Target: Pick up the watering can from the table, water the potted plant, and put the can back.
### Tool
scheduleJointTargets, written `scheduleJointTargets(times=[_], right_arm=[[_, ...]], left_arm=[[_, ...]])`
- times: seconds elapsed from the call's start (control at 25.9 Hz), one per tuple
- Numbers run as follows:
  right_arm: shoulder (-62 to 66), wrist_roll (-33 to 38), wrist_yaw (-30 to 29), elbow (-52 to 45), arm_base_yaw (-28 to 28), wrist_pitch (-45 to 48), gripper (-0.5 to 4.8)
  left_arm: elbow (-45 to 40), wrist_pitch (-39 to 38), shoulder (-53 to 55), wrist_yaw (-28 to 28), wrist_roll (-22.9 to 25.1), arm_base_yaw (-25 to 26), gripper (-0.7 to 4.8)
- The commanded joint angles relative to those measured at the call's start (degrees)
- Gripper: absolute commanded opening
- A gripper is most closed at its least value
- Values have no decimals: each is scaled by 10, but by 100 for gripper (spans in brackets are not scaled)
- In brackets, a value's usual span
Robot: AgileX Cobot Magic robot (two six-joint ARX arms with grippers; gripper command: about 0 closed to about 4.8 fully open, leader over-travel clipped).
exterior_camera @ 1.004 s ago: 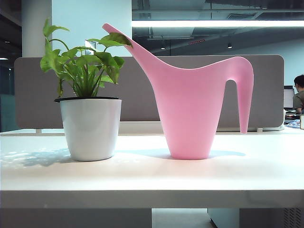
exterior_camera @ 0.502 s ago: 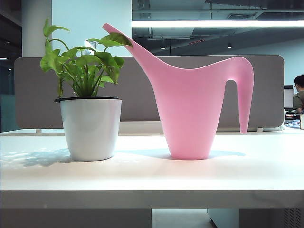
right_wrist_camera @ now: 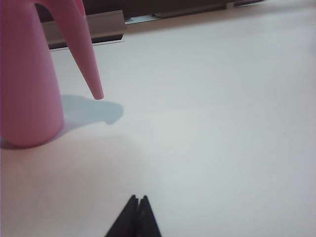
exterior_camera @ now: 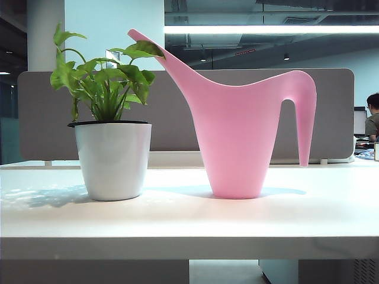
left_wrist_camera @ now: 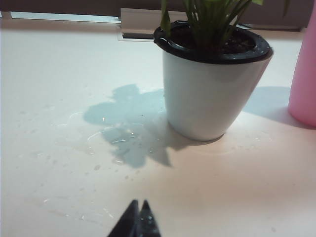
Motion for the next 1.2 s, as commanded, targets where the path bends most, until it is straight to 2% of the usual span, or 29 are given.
scheduleJointTargets(times=[0.04,0.12,0.23,0.31,1.2], right_arm=[[0,0,0,-4,0,6,0],[0,-11,1,-4,0,6,0],[0,-92,1,-4,0,6,0],[0,-115,1,-4,0,6,0],[0,-114,1,-4,0,6,0]], left_arm=[[2,-4,1,2,1,1,3],[2,-4,1,2,1,1,3],[2,-4,1,2,1,1,3],[2,-4,1,2,1,1,3],[2,-4,0,2,1,1,3]])
